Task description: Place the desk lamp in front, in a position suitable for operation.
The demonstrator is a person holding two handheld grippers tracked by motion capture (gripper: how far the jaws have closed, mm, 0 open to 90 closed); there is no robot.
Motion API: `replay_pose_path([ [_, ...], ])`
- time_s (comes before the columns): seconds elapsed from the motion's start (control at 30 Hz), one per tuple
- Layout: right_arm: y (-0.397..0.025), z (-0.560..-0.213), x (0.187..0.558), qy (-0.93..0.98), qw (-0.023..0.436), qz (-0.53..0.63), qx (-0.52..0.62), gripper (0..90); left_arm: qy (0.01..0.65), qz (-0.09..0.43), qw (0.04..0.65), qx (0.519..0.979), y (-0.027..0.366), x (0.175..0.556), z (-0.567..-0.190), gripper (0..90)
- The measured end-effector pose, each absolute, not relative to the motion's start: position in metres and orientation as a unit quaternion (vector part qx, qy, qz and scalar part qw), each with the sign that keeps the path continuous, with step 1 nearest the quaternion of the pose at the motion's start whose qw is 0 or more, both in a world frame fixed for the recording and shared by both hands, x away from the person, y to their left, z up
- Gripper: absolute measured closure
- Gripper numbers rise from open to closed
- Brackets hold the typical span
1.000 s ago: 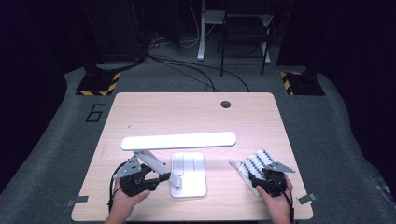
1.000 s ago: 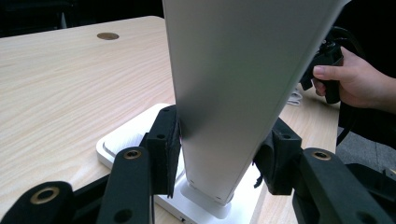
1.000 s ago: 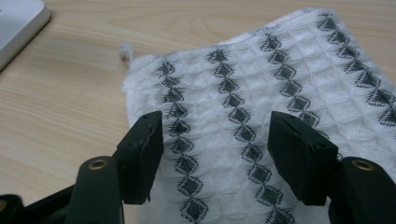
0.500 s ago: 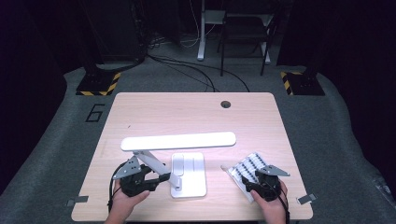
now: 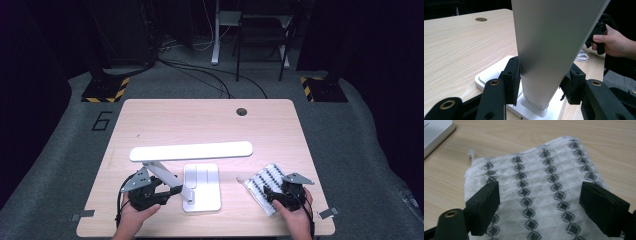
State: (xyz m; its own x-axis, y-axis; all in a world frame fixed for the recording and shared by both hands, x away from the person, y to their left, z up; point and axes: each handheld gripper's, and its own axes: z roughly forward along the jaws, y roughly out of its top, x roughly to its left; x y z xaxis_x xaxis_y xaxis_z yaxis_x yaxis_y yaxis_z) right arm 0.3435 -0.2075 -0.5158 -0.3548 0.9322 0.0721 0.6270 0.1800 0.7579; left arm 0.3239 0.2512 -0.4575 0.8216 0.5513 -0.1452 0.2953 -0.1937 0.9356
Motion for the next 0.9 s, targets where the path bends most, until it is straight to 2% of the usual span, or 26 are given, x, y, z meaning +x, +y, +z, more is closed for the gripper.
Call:
replay_pose_path([
  [0.3,-0.202,-0.523,0.345,0.754,0.214,0.345,0.516,14.5,0.275,0.110,0.574,0.763,0.251,0.324,-0.458,54.8],
  [0.67,-0.199,-0.528,0.339,0.750,0.236,0.342,0.514,17.3,0.274,0.110,0.574,0.764,0.252,0.324,-0.458,54.8],
  [0.9,-0.199,-0.528,0.335,0.754,0.236,0.349,0.504,29.0,0.274,0.110,0.574,0.764,0.252,0.324,-0.458,54.8],
])
